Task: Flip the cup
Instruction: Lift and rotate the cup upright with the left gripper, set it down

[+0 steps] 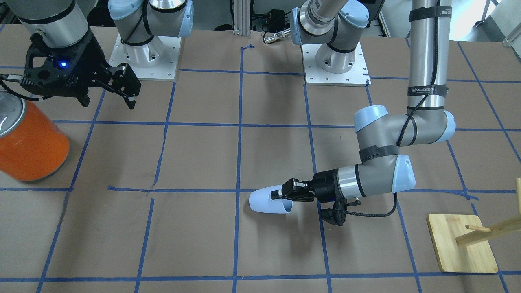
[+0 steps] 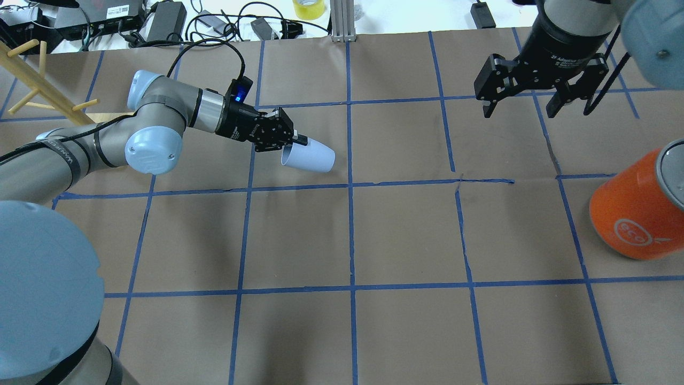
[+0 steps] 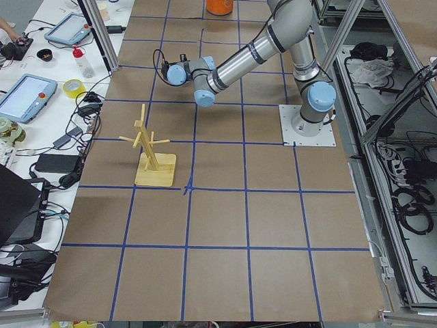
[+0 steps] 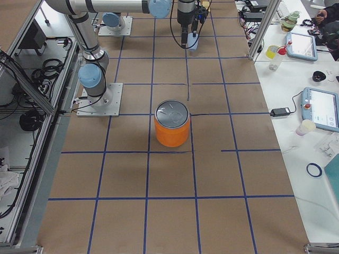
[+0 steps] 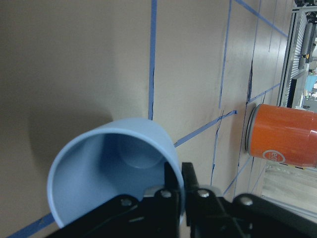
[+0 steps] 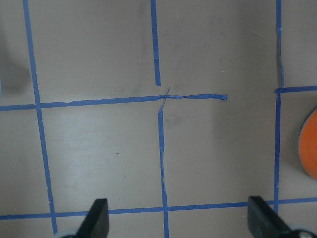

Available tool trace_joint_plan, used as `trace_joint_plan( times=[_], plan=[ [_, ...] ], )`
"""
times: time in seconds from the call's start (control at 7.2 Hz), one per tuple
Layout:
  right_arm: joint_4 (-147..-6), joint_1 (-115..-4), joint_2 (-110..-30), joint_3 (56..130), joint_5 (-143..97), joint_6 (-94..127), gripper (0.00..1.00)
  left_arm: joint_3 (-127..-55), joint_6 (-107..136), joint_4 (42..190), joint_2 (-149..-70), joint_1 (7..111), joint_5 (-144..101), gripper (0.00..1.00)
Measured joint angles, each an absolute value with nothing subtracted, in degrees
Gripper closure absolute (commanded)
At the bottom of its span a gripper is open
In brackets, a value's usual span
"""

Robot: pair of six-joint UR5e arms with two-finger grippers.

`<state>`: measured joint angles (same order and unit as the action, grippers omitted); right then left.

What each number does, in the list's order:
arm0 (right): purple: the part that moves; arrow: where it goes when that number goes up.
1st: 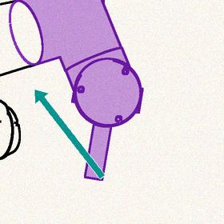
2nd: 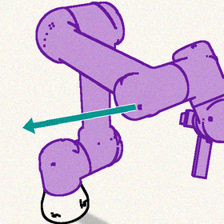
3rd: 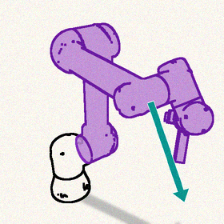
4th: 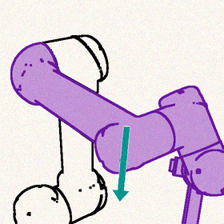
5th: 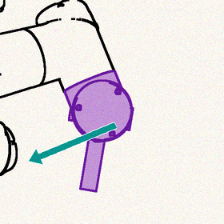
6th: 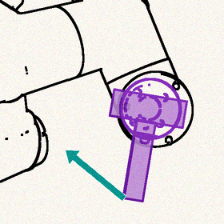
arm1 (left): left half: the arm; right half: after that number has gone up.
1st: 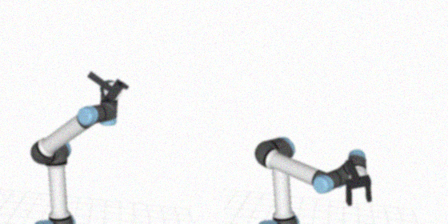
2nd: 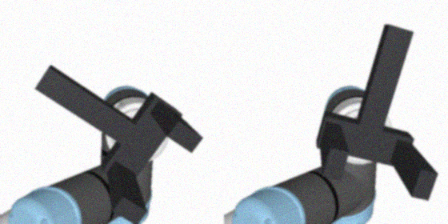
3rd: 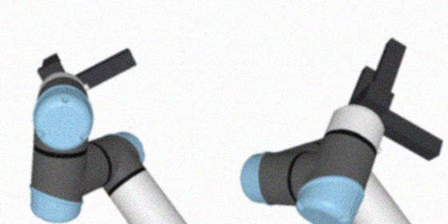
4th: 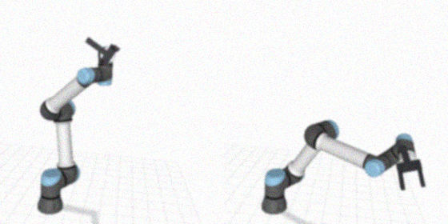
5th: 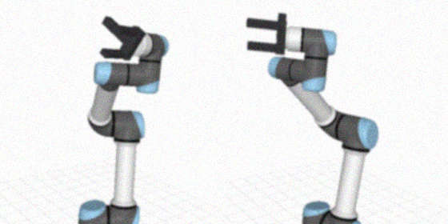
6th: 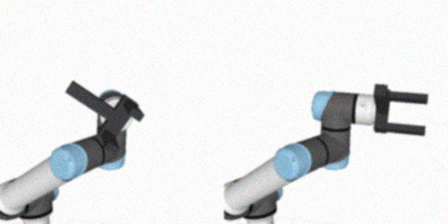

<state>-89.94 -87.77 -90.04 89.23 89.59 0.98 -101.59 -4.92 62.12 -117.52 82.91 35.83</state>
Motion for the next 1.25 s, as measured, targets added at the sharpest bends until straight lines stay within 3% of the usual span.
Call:
trace_joint_plan(
  times=[0.56,1.25],
  plan=[
    [-90.4,-87.72,-90.0,89.28,89.16,1.07,0.0,-99.36,2.46,62.09,-110.74,83.79,62.65,1.0],
    [-90.46,-87.74,-90.0,89.19,89.34,1.03,0.0,-97.32,-5.79,61.91,-108.65,83.79,85.76,1.0]
  ],
)
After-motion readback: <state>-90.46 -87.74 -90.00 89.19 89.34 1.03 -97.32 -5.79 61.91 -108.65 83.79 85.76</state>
